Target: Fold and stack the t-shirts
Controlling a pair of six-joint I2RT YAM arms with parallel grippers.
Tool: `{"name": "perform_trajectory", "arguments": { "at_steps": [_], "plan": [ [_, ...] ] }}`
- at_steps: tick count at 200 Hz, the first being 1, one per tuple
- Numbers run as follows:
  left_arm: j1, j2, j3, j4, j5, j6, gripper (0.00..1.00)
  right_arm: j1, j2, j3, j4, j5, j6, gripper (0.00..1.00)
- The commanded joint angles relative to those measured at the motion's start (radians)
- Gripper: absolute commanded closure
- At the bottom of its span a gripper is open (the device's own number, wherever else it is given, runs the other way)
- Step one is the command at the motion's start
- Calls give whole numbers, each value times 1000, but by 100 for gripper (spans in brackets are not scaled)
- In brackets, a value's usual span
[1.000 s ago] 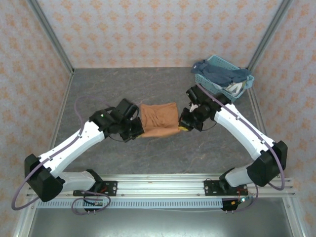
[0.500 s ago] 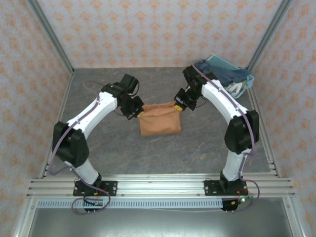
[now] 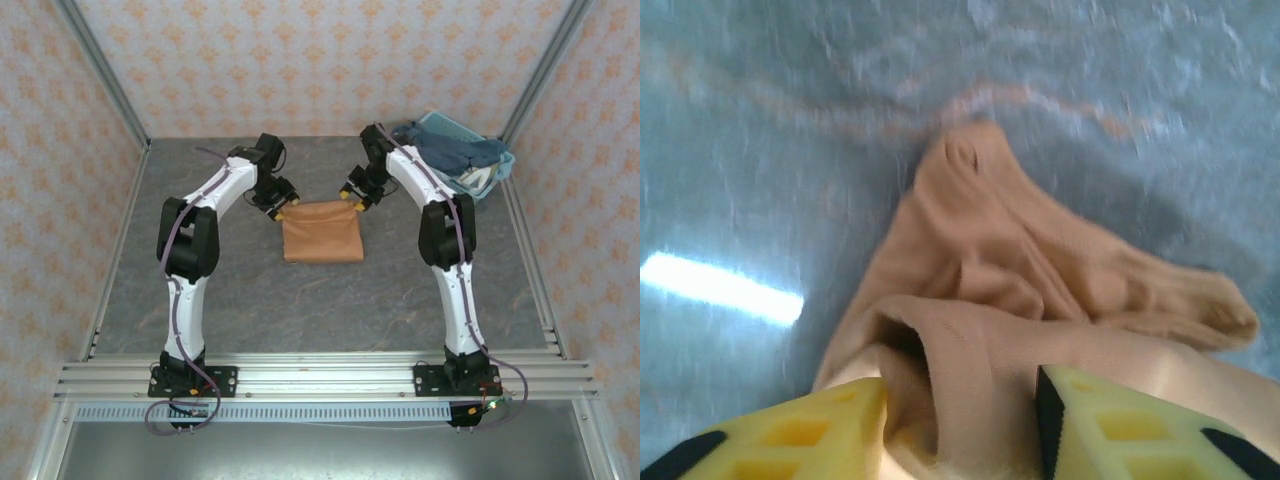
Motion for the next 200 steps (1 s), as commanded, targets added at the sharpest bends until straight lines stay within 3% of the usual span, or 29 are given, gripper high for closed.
{"name": "perform_trajectory", "arguments": {
  "at_steps": [1,19,56,77,106,132,163,200],
  "plan": [
    [11,-96,4,106,-65,33,48,-21,9,67,-45,68,2,51],
    [10,-194,-84,154,-95,42,43,-21,-58,9,-26,131,-11,49],
    [10,-373,-352,234,-91,-8,43,-5,-297,-337,199,170,26,48],
    [2,-386,-439,310,-35,-54,46,25,-354,-453,284,152,48,54],
    [-39,-319,-400,335,-8,-85,53,62,-372,-542,397,128,80,68],
    [-94,-244,-339,296,-9,-120,54,70,-344,-586,462,105,116,71],
    [-137,-214,-348,279,-45,-156,55,64,-278,-578,394,164,109,79],
    [-155,-259,-337,263,-102,-115,53,29,-251,-655,354,197,135,81]
  ]
}}
